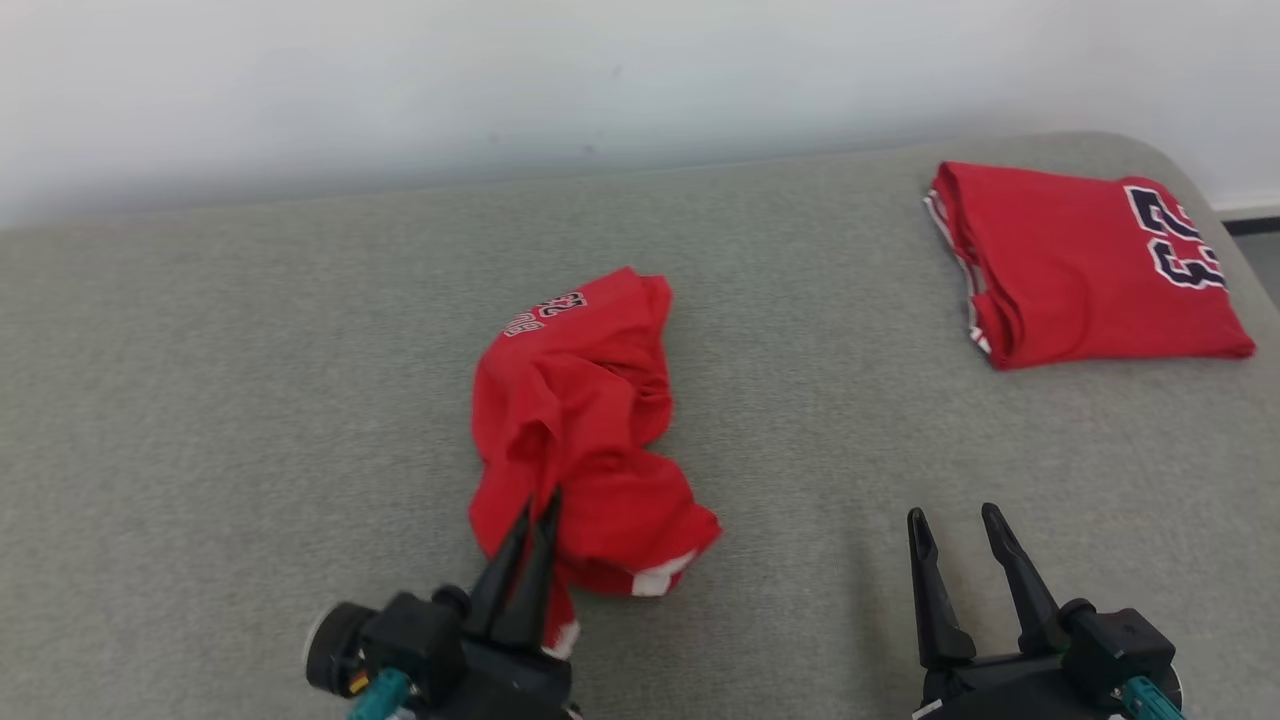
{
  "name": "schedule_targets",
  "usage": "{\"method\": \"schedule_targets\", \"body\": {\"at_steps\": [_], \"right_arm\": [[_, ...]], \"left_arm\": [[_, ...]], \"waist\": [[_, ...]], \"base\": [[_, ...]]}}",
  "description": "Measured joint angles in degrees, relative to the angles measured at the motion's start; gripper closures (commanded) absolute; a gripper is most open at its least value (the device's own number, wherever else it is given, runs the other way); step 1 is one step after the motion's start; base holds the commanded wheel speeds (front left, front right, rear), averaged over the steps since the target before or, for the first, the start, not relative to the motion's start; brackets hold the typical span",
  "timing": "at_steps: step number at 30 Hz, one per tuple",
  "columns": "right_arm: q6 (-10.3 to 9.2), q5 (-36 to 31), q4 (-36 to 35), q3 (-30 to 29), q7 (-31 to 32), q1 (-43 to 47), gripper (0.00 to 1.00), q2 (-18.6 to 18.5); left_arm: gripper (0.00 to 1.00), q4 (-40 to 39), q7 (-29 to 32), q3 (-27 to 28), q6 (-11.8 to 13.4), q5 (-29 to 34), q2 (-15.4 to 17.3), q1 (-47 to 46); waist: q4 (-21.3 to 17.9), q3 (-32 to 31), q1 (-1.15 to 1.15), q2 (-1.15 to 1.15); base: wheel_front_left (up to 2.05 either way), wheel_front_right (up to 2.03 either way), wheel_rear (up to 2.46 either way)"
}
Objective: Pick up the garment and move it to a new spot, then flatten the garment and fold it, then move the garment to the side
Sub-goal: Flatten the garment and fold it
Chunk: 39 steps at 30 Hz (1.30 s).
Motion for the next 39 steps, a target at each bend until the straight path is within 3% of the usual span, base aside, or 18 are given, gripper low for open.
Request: {"method": "schedule_targets", "body": {"at_steps": [6, 11, 24, 25, 26, 27, 28, 39], "right_arm": [[0.0, -0.1, 0.3, 0.0, 0.0, 0.1, 0.0, 0.0], [0.0, -0.4, 0.6, 0.2, 0.0, -0.1, 0.0, 0.0], [0.0, -0.9, 1.5, 0.2, 0.0, 0.1, 0.0, 0.0], [0.0, -0.9, 1.6, 0.2, 0.0, 0.2, 0.0, 0.0], [0.0, -0.9, 1.6, 0.2, 0.0, 0.2, 0.0, 0.0], [0.0, -0.9, 1.6, 0.2, 0.0, 0.2, 0.0, 0.0], [0.0, -0.9, 1.6, 0.1, 0.0, 0.2, 0.0, 0.0], [0.0, -0.8, 2.1, 0.0, 0.0, 1.6, 0.0, 0.0]], "left_arm": [[1.0, -0.8, 0.0, -2.1, 0.5, -2.9, -0.1, 5.5], [1.0, 2.0, 0.0, 0.9, 1.2, -3.0, 0.1, 8.2], [1.0, 6.7, 0.0, 10.1, 0.5, -3.7, 0.0, 9.1], [0.83, 6.6, 0.0, 10.5, 0.5, -3.7, 0.0, 9.1], [0.55, 6.6, 0.0, 10.5, 0.5, -3.7, 0.0, 9.1], [0.04, 6.5, 0.0, 11.1, 0.4, -3.5, 0.0, 9.1], [0.0, 6.2, 0.0, 11.5, 0.4, -3.4, 0.0, 9.1], [0.0, 2.2, 0.0, 15.7, 0.8, -3.2, 0.0, 10.6]], "waist": [[3.7, -0.5, 0.0, 0.0], [5.8, -0.6, 0.0, 0.0], [5.3, -1.5, 0.0, 0.0], [5.3, -1.6, 0.0, 0.0], [5.3, -1.6, 0.0, 0.0], [5.3, -1.8, 0.0, 0.0], [5.4, -1.9, 0.0, 0.0], [7.0, -4.1, 0.0, 0.0]], "base": [[0.0, 0.0, 0.0], [0.0, 0.0, 0.0], [0.0, 0.0, 0.0], [0.0, 0.0, 0.0], [0.0, 0.0, 0.0], [0.0, 0.0, 0.0], [0.0, 0.0, 0.0], [0.0, 0.0, 0.0]]}}
